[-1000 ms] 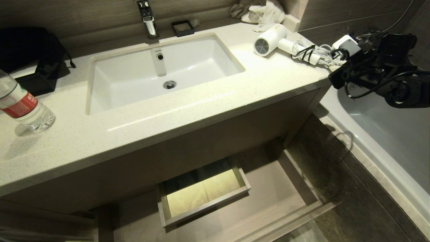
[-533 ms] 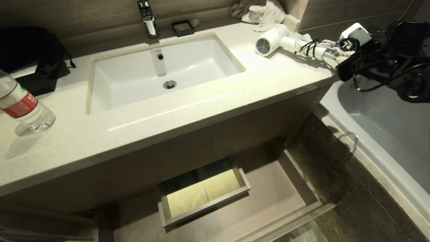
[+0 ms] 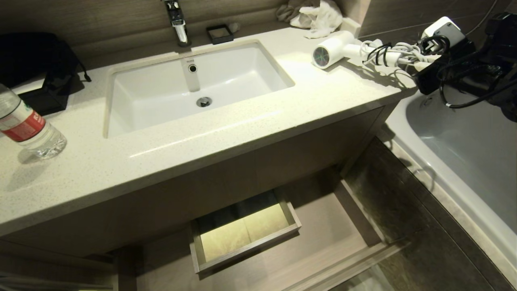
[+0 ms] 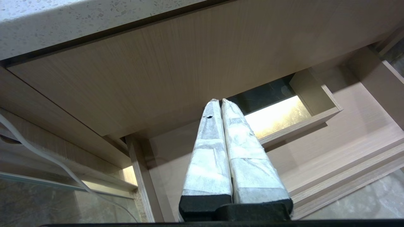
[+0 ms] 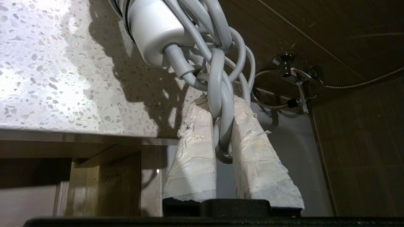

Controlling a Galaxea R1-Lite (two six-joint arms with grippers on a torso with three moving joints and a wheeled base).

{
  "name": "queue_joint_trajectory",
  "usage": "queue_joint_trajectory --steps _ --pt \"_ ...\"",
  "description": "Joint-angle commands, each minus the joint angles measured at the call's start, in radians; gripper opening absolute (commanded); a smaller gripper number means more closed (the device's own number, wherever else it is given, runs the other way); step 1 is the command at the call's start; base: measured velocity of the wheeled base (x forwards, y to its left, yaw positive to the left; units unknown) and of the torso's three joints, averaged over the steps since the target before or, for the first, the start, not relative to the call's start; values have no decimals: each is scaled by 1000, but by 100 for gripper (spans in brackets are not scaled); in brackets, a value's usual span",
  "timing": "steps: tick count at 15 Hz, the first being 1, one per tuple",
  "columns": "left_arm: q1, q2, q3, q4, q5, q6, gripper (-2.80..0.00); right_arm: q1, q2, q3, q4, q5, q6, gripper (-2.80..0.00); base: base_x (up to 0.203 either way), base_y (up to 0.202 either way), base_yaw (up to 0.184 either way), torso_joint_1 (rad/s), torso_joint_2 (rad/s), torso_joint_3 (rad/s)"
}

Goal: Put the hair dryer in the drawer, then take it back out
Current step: Pick up the hairdryer

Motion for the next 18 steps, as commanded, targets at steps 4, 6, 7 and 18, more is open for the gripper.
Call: queue_joint_trajectory --steps 4,6,7,18 --pt "0 0 0 0 0 0 -280 11 -48 84 26 2 0 -280 0 0 0 0 0 0" --pt "0 0 0 0 0 0 -280 13 -56 95 27 1 0 -280 0 0 0 0 0 0" --pt "0 0 0 0 0 0 -280 17 -58 106 31 -1 1 -280 0 0 0 0 0 0" --pt "0 0 0 0 0 0 -280 17 -72 192 108 3 -1 0 0 0 0 0 0 0"
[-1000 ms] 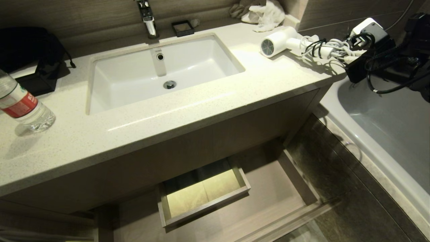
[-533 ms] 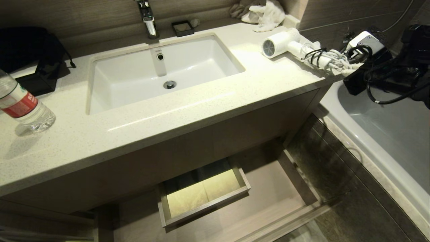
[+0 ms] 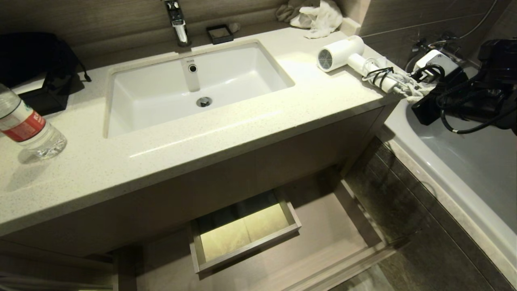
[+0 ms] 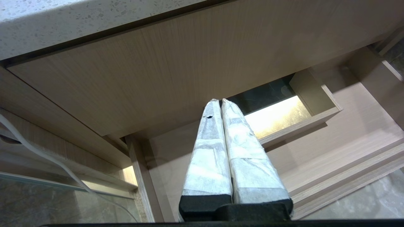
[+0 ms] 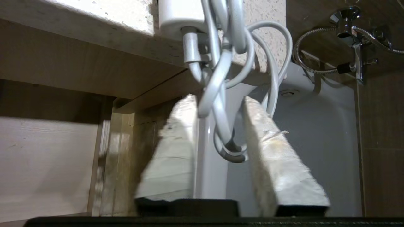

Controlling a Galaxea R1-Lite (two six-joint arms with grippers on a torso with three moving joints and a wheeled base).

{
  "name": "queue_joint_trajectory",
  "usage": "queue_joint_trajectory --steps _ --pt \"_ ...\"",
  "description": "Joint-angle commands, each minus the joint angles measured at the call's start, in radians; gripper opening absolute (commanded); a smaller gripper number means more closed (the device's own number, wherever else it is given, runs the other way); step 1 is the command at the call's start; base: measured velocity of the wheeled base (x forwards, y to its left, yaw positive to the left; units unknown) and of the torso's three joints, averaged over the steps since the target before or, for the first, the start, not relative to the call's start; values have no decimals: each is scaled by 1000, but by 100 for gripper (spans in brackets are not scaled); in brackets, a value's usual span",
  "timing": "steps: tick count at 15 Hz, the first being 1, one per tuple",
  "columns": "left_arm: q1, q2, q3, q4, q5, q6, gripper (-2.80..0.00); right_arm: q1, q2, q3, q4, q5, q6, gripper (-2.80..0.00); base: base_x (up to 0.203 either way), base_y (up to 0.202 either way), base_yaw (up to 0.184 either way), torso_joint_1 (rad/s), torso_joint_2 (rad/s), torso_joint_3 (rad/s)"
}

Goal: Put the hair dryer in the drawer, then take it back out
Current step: Pick up the hairdryer

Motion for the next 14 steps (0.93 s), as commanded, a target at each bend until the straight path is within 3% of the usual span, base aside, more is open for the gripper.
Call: queue_joint_trajectory --steps 1,8,14 --pt "0 0 0 0 0 0 -280 0 5 2 -3 1 -6 0 0 0 0 0 0 0" --pt "0 0 0 0 0 0 -280 11 -3 30 18 6 -9 0 0 0 0 0 0 0" --pt "0 0 0 0 0 0 -280 3 25 7 -47 4 -33 0 0 0 0 0 0 0"
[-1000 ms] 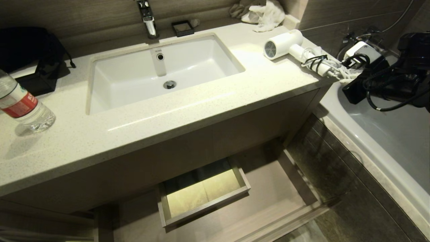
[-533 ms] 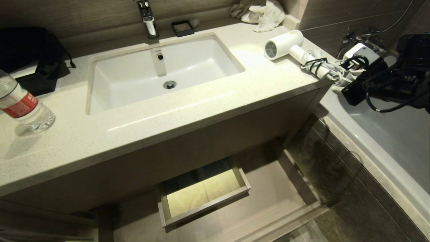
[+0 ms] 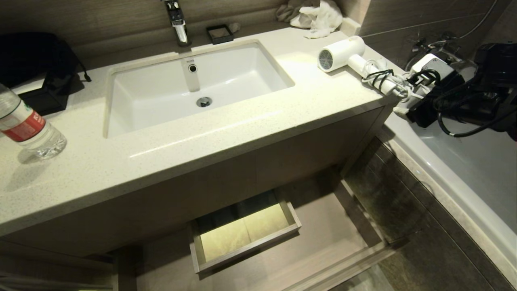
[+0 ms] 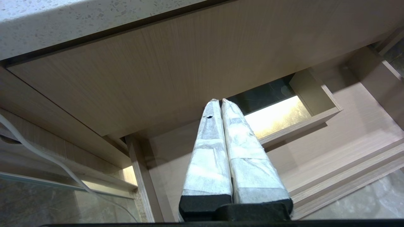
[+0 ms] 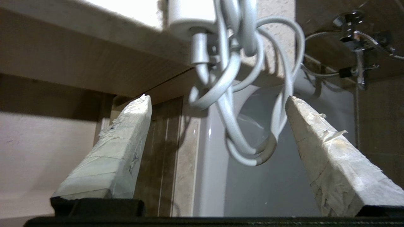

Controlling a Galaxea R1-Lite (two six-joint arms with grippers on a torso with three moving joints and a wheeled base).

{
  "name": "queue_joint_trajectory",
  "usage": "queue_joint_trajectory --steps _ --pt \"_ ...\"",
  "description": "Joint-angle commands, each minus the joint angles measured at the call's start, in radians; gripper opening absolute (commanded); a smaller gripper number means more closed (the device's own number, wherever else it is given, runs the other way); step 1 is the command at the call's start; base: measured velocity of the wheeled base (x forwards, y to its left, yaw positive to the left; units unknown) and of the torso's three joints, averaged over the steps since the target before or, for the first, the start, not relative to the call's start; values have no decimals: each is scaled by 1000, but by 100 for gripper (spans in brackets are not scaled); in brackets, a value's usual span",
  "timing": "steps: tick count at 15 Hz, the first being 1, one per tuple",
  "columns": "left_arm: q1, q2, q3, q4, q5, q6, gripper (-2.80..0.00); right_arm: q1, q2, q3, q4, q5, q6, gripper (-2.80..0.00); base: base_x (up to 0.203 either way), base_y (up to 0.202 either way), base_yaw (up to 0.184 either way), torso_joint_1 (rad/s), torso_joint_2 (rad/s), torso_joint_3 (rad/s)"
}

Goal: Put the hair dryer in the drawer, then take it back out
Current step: Pick up the hairdryer

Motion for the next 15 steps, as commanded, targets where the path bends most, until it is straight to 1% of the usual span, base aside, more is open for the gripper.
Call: queue_joint_trajectory --steps 1,4,8,9,15 --pt "0 0 0 0 0 0 -280 -3 20 -7 -36 -1 -7 0 0 0 0 0 0 0" --pt "0 0 0 0 0 0 -280 -13 49 -21 -89 -6 -9 0 0 0 0 0 0 0" --pt "0 0 0 0 0 0 -280 -35 79 -54 -97 -4 -8 0 0 0 0 0 0 0" --pt "0 0 0 0 0 0 -280 -39 81 -56 -94 1 -7 -280 0 0 0 0 0 0" --pt "0 0 0 0 0 0 -280 -39 71 -53 -90 -4 -6 -280 0 0 0 0 0 0"
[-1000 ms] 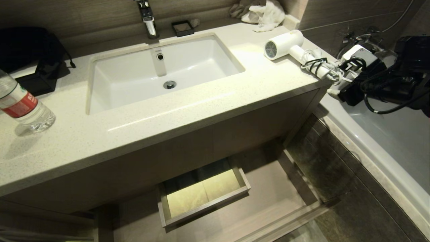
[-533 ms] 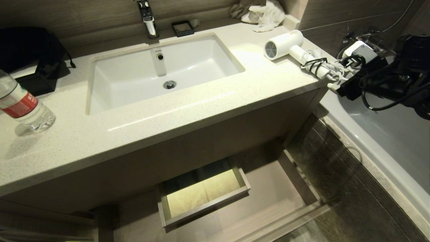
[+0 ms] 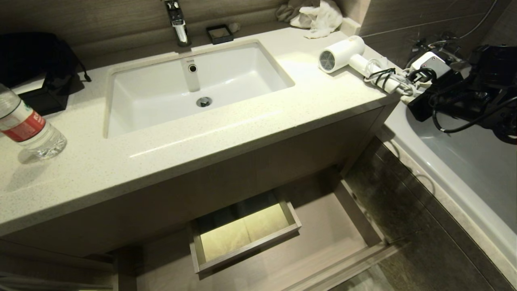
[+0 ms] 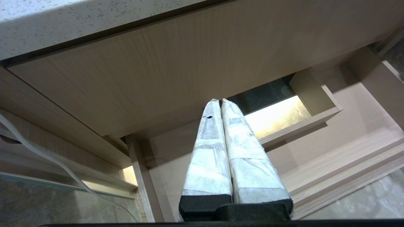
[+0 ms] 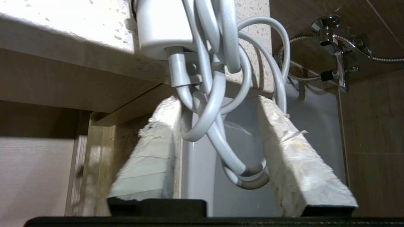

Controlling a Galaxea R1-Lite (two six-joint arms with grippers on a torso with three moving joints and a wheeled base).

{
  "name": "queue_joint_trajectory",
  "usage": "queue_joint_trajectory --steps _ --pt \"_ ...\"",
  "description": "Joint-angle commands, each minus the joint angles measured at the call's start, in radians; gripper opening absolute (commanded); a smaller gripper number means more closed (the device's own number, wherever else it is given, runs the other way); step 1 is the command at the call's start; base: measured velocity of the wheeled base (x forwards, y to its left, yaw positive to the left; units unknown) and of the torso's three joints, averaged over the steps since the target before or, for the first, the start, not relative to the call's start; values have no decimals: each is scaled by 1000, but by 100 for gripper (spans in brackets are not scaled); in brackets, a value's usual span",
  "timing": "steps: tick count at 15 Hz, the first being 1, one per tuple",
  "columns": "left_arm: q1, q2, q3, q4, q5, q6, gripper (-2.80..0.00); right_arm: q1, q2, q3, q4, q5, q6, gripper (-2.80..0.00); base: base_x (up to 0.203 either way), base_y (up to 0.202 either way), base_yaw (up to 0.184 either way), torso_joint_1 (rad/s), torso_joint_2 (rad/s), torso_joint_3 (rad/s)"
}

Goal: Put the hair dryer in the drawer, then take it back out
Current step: Pick up the hairdryer

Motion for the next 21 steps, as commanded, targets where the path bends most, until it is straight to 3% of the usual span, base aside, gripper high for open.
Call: queue_joint_trajectory --steps 1,12,21 --pt "0 0 0 0 0 0 -280 0 -9 2 -7 1 -4 -280 0 0 0 0 0 0" --pt "0 0 0 0 0 0 -280 25 -192 67 -10 1 8 -280 0 0 0 0 0 0" --pt "0 0 0 0 0 0 -280 96 -506 243 -27 10 -13 -280 0 0 0 0 0 0"
